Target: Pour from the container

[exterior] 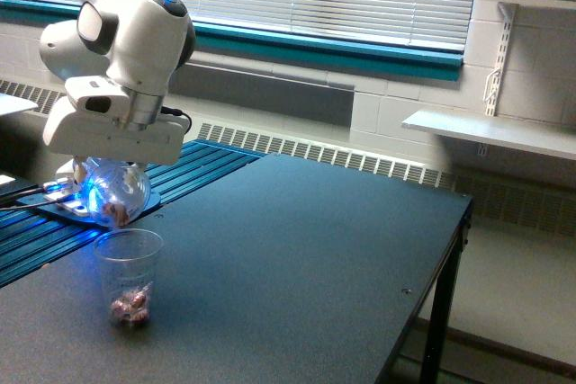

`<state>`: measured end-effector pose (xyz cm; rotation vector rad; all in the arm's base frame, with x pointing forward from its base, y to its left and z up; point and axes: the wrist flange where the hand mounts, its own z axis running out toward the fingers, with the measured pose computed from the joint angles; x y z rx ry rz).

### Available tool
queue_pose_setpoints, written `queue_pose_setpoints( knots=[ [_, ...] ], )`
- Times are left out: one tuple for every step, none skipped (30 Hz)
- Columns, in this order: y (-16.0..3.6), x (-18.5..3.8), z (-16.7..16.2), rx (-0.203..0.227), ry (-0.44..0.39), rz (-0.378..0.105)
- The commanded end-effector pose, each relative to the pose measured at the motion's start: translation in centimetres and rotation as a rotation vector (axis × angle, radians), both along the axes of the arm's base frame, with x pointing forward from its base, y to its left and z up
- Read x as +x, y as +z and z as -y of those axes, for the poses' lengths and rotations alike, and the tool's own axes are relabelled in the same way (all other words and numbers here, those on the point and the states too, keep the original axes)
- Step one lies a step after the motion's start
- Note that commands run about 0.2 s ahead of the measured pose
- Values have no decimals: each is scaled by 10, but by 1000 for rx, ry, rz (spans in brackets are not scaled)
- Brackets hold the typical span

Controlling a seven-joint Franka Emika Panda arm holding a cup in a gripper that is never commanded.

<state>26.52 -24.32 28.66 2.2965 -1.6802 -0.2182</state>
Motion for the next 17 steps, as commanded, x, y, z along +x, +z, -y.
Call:
queue_pose_setpoints(
  knots=[
    [2, 1, 0, -21, -2, -24],
    [2, 0, 2, -50, 4, -43],
    [3, 0, 3, -73, 10, -54],
    [3, 0, 3, -83, 14, -57],
    [4, 0, 3, -93, 16, -61],
    [4, 0, 4, -97, 13, -66],
    [3, 0, 4, -102, 13, -67],
    [4, 0, 4, -108, 11, -69],
    [4, 0, 4, -111, 9, -69],
    [4, 0, 5, -114, 8, -68],
    [4, 0, 5, -121, 6, -69],
    [5, 0, 5, -123, 4, -67],
    [5, 0, 5, -123, 5, -64],
    [6, 1, 5, -127, 6, -64],
    [6, 2, 5, -128, 7, -61],
    [7, 3, 5, -126, 6, -56],
    [7, 4, 5, -124, 5, -52]
  ],
)
